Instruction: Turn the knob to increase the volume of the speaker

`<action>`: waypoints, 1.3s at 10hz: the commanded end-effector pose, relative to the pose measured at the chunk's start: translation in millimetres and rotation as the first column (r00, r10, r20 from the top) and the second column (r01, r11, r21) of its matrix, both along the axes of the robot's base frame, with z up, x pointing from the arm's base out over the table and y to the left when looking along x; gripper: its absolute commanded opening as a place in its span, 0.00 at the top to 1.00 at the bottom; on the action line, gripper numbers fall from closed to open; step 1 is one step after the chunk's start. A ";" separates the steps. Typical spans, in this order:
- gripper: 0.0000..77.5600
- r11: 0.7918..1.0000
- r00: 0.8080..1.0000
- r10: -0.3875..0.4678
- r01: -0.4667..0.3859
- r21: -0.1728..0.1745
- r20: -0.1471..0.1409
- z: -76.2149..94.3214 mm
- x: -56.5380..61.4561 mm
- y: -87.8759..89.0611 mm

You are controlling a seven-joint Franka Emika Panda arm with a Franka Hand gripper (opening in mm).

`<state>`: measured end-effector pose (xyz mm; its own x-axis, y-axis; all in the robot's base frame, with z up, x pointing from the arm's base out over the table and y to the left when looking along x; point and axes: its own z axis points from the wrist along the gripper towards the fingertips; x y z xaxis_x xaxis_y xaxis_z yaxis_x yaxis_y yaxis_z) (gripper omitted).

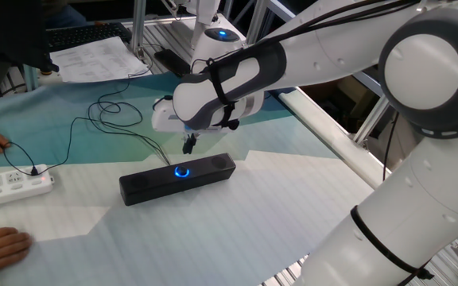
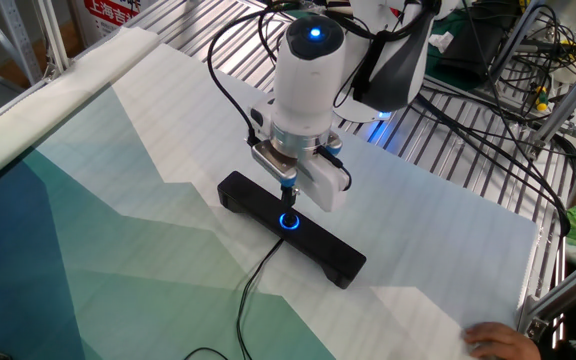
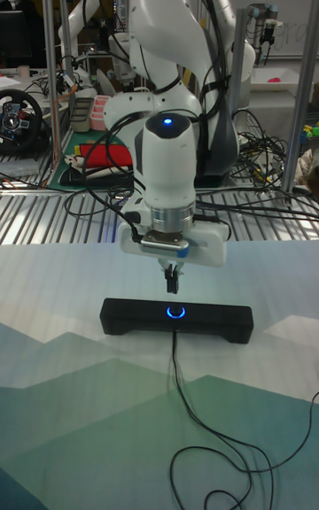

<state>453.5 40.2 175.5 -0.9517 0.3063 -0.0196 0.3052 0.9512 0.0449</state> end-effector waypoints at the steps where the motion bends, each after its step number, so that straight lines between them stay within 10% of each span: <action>1: 1.00 1.000 1.000 -0.024 0.024 -0.004 0.001 0.6 1.0 0.3; 9: 1.00 1.000 1.000 0.021 -0.022 -0.011 -0.015 -16.3 4.2 9.3; 10: 0.00 1.000 1.000 0.021 -0.022 -0.011 -0.015 -16.3 4.2 9.3; 13: 0.00 1.000 1.000 0.021 -0.022 -0.011 -0.015 -16.3 4.2 9.3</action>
<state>456.1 47.7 161.0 -0.9543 0.2987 -0.0096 0.2983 0.9539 0.0320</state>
